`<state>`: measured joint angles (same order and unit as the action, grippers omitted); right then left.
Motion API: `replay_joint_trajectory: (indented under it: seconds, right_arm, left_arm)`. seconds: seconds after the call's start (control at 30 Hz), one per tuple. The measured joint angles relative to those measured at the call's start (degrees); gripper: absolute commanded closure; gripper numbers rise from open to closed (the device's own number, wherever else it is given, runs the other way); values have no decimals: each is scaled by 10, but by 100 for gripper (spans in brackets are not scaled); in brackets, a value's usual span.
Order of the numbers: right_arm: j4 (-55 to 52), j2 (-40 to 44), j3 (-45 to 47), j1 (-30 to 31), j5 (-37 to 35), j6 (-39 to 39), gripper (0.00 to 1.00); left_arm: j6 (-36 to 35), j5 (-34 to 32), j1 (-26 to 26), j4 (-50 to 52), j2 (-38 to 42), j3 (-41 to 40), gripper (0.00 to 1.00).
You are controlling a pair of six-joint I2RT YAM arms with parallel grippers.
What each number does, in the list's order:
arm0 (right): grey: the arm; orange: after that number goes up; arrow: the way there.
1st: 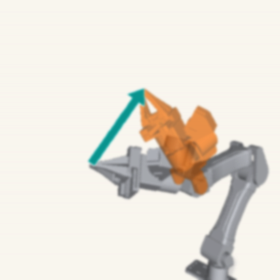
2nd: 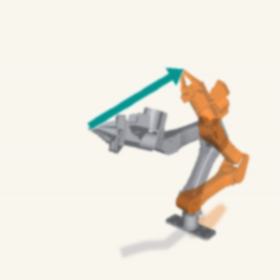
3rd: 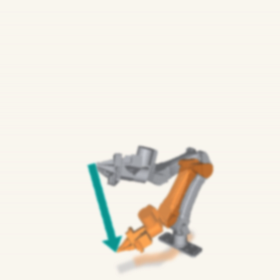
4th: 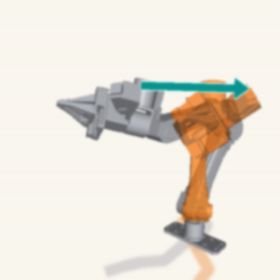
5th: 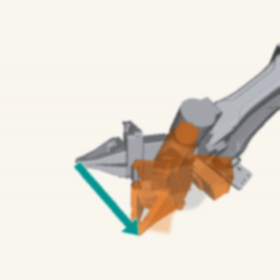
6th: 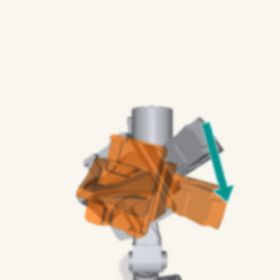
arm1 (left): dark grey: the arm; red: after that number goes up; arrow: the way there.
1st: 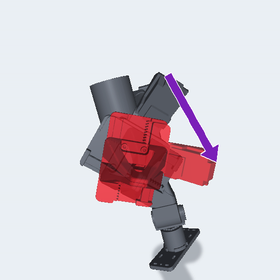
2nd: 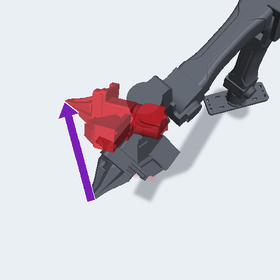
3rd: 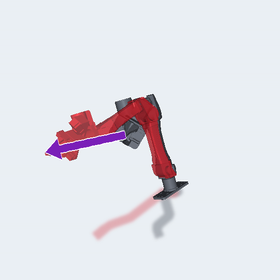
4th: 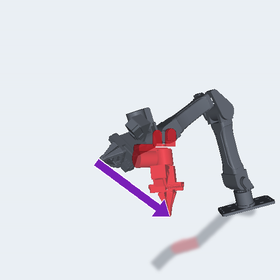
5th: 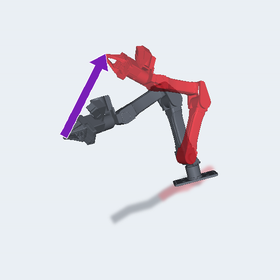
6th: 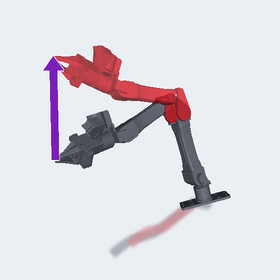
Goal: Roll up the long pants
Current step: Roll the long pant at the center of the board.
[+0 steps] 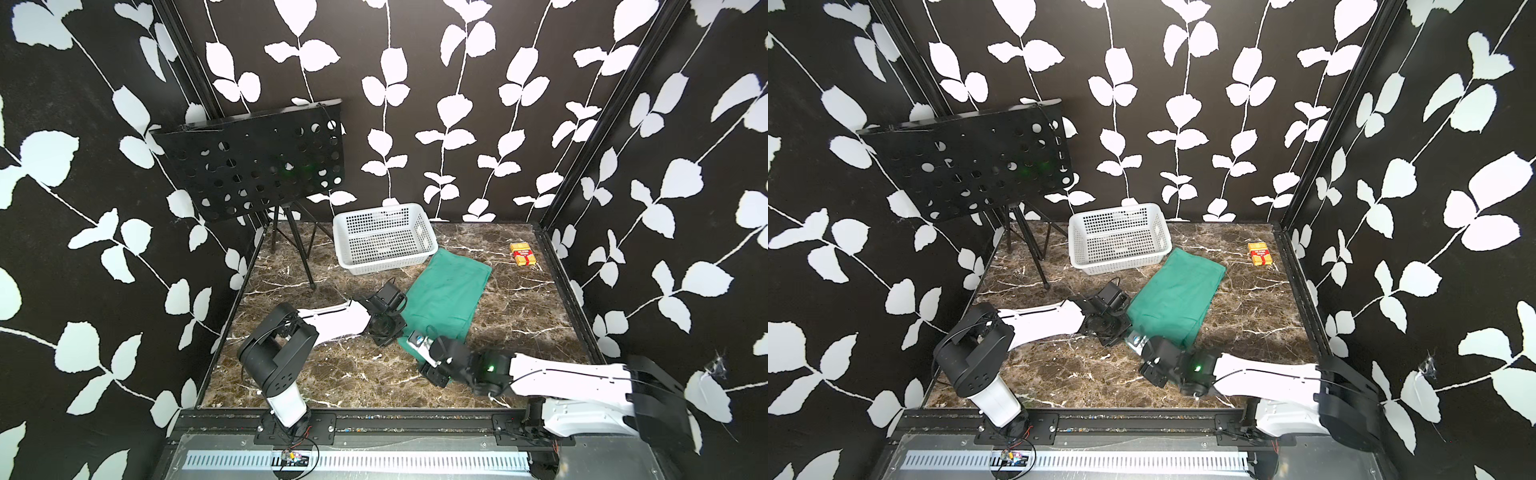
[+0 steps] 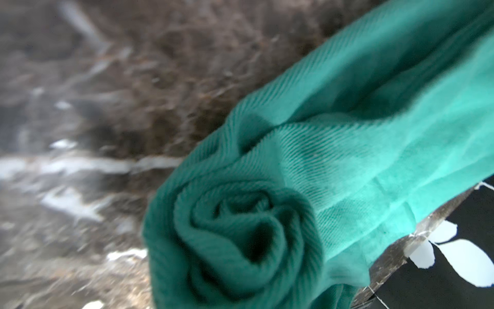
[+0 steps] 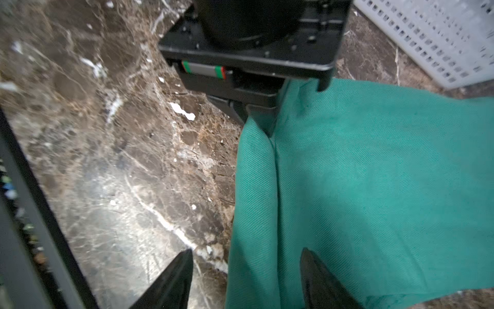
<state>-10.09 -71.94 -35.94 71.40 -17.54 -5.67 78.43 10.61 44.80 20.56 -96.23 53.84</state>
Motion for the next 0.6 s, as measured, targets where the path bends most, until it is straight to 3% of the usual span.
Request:
replay_joint_trajectory:
  seconds: [0.3,0.53,0.6]
  right_arm:
    - [61,-151,-1,73,-135,40,56]
    - [87,-195,-6,94,-202,44,94]
    - [94,-197,-7,95,-201,41,100]
  left_arm:
    - [48,-4,7,36,18,-9,100]
    - [71,-19,13,60,45,-26,100]
    - [76,-24,13,63,57,-32,100]
